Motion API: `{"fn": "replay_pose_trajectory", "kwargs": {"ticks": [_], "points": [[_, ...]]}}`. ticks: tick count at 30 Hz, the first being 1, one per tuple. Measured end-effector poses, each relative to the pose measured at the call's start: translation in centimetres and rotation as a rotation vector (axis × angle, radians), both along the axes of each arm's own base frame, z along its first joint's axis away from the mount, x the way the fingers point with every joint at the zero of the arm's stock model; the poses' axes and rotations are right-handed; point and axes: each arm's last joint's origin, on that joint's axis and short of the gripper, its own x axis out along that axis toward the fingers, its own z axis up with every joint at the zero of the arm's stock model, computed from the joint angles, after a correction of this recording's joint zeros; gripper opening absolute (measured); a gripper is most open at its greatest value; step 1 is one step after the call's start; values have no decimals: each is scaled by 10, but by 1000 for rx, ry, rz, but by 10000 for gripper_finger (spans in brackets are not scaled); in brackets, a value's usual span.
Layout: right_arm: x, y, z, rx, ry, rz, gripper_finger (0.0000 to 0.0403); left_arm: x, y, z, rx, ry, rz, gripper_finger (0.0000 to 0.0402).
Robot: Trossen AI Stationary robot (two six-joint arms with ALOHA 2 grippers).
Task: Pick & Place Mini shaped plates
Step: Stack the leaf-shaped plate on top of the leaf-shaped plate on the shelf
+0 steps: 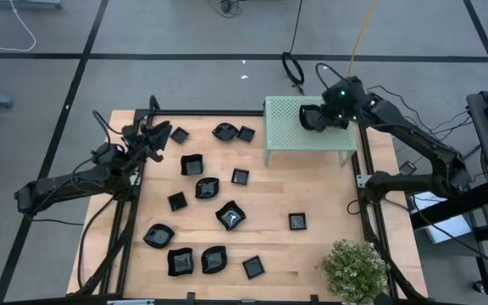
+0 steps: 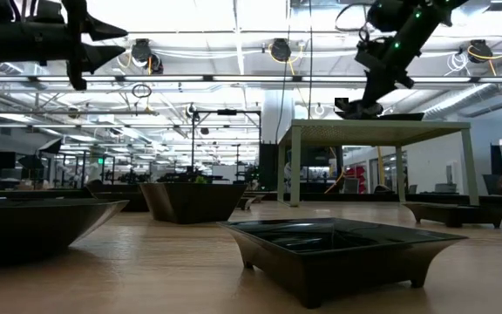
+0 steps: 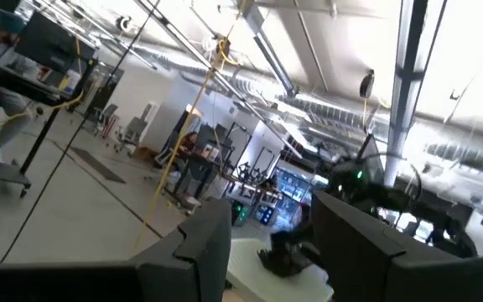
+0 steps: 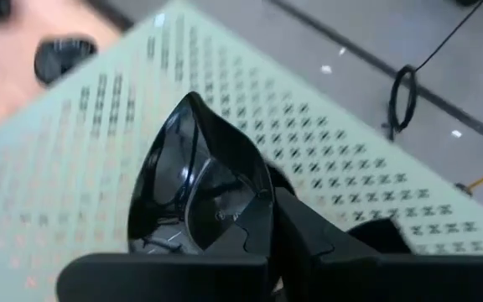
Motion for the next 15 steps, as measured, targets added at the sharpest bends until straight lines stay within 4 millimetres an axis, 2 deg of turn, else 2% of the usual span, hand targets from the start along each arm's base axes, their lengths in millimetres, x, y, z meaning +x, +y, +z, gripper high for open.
{"fn": "replay_pose_trajectory", "kwargs": {"ticks": [4, 9, 15], "points": [[2, -3, -6, 9, 52, 30, 0, -1, 0, 3, -2, -10, 15, 170], [3, -4, -5, -22, 57, 48, 3, -1, 1, 4, -2, -14, 33, 170], [3, -4, -5, -37, 68, 67, 50, -1, 1, 5, -9, -20, 42, 170]]}}
